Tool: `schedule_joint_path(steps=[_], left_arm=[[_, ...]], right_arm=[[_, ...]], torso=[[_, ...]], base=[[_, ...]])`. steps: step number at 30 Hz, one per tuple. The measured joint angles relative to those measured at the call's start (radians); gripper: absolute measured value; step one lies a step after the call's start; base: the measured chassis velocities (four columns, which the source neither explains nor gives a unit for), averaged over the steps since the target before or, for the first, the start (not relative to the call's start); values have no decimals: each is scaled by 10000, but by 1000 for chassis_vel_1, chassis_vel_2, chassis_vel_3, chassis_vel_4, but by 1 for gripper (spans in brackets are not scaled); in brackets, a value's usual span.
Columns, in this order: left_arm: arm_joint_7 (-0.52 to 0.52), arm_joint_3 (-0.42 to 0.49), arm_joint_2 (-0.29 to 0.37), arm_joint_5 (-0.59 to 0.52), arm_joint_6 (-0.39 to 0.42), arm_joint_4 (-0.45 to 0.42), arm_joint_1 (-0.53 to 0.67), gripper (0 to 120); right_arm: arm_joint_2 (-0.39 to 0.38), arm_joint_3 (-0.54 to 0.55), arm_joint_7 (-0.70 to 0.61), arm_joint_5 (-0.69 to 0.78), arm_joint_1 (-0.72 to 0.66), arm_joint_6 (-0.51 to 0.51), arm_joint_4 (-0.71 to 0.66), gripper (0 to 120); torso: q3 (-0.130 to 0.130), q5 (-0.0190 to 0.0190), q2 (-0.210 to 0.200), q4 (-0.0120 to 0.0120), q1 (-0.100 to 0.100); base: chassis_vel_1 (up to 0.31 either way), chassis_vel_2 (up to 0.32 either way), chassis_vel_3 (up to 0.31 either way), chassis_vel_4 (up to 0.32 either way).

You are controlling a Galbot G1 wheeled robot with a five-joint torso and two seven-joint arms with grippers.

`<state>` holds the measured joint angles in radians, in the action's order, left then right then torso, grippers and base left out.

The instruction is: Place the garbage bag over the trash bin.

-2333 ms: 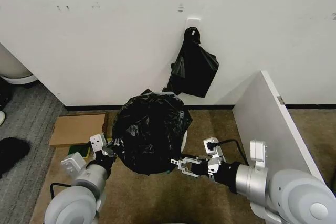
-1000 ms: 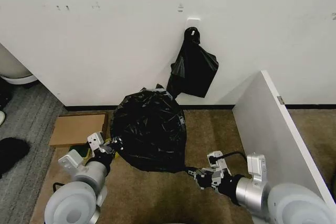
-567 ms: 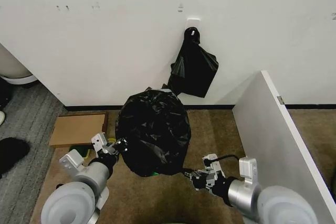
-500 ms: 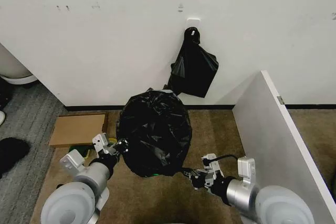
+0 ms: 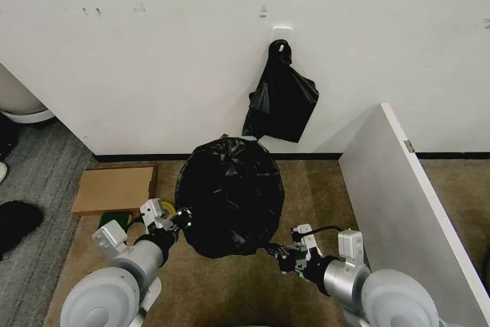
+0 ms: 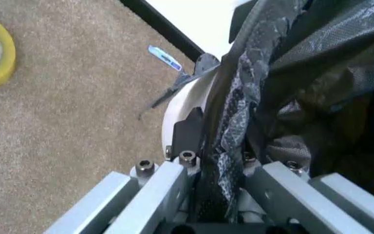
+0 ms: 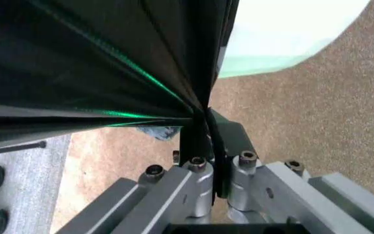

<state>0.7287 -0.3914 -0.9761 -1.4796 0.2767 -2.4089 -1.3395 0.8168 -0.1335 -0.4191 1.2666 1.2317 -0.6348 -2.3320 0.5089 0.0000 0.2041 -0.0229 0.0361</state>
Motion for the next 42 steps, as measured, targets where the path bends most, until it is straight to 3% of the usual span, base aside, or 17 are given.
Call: schedule_joint_path(steps=[5, 10, 23, 26, 31, 32, 35, 38, 42], left_arm=[[-27, 9, -4, 18, 17, -5, -2, 0], [-313, 86, 31, 1014, 30, 182, -58, 0], [-353, -162, 99, 1634, -180, 498, -40, 0], [-408, -166, 115, 1743, -189, 581, -34, 0], [-1031, -126, 201, 2402, -202, 824, -190, 0], [-1031, -126, 201, 2402, -202, 824, -190, 0], [-1812, -57, 302, 2731, -192, 894, -325, 0], [-2659, 87, 400, 3382, -171, 1008, -389, 0], [-3473, 223, 492, 4347, -171, 1195, -411, 0]], right_arm=[[-6, 41, 70, -360, 185, -3, 123, 0], [-179, -304, 145, -626, 287, 27, -60, 1], [-1024, -1400, 450, -1333, 1125, -107, -941, 52], [-1049, -1860, 603, -1371, 1353, -87, -972, 58], [-1179, -4082, 758, 1076, 1292, -26, -719, 81], [-1179, -4082, 758, 1076, 1292, -26, -719, 81], [-1553, -5213, 854, 3474, 865, -83, -425, 93], [-1856, -5543, 896, 5179, -7, -200, -37, 100], [-2095, -5210, 983, 5884, -1054, -370, 361, 100]], torso=[[0, 0, 0, -1, 0], [0, 1, 0, -1, 0], [0, 0, 0, -2, 0], [0, 2, 0, -2, 0], [0, 2, 0, 1, 0], [0, 2, 0, 1, 0], [0, 1, 0, 0, 0], [0, 2, 0, 0, 0], [0, 0, 0, 1, 0]], base=[[0, 0, 0, 0], [0, 0, 0, 0], [0, 0, 0, 0], [0, 0, 0, 0], [0, 0, 0, 0], [0, 0, 0, 0], [0, 0, 0, 0], [0, 0, 0, 0], [0, 0, 0, 0]])
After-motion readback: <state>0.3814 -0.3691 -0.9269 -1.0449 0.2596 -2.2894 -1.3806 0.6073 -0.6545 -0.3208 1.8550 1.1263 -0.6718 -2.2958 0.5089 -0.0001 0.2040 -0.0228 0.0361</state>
